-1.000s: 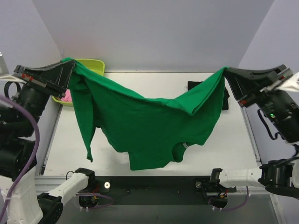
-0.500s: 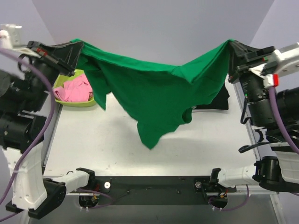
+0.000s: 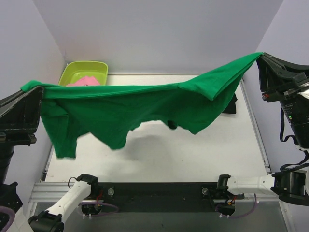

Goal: Fold and stack the t-shirts

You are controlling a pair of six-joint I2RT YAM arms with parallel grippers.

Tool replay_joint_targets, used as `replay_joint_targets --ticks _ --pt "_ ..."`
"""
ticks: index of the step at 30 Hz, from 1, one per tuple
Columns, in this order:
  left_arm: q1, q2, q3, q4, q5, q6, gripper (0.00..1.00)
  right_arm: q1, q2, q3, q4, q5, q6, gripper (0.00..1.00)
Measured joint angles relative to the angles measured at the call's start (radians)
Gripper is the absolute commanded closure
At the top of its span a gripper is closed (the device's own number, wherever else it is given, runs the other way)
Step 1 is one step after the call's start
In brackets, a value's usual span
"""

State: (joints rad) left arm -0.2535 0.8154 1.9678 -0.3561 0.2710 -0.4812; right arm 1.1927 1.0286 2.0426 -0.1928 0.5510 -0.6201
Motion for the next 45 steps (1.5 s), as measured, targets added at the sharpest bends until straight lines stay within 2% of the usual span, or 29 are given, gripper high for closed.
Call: replay_joint_targets --ticks 9,12,16,18,22,26,29,33,39,45 --pt "0.000 0.030 -0.148 0.045 0.034 -0.032 1.00 0.000 0.002 0.005 -0.064 -0.040 0.014 1.00" --pt "0.000 0.032 -0.255 0.100 0.034 -0.043 1.00 0.000 0.003 -0.023 -0.041 -0.010 -0.006 1.00" --pt "0.000 0.040 -0.460 0.197 0.031 -0.079 1.00 -0.030 -0.011 -0.184 0.030 0.034 -0.007 1.00" --pt "0.000 0.056 -0.564 0.254 0.025 -0.099 1.00 -0.098 -0.008 -0.262 0.036 0.028 0.027 1.00" --pt "0.000 0.115 -0.774 0.360 -0.002 -0.142 1.00 -0.381 0.027 -0.421 0.033 -0.046 0.177 1.00" --pt "0.000 0.197 -0.959 0.424 -0.059 -0.166 1.00 -0.594 0.105 -0.559 0.030 -0.163 0.345 1.00" --pt "-0.001 0.266 -1.009 0.459 -0.095 -0.170 1.00 -0.718 0.195 -0.598 0.026 -0.236 0.440 1.00" --pt "0.002 0.414 -1.010 0.553 -0.155 -0.169 1.00 -0.813 0.340 -0.568 0.030 -0.312 0.532 1.00" --pt "0.032 0.663 -0.953 0.652 -0.212 -0.171 1.00 -0.860 0.580 -0.427 0.039 -0.371 0.608 1.00" --pt "0.070 0.823 -0.852 0.666 -0.230 -0.177 1.00 -0.870 0.716 -0.338 0.032 -0.379 0.638 1.00"
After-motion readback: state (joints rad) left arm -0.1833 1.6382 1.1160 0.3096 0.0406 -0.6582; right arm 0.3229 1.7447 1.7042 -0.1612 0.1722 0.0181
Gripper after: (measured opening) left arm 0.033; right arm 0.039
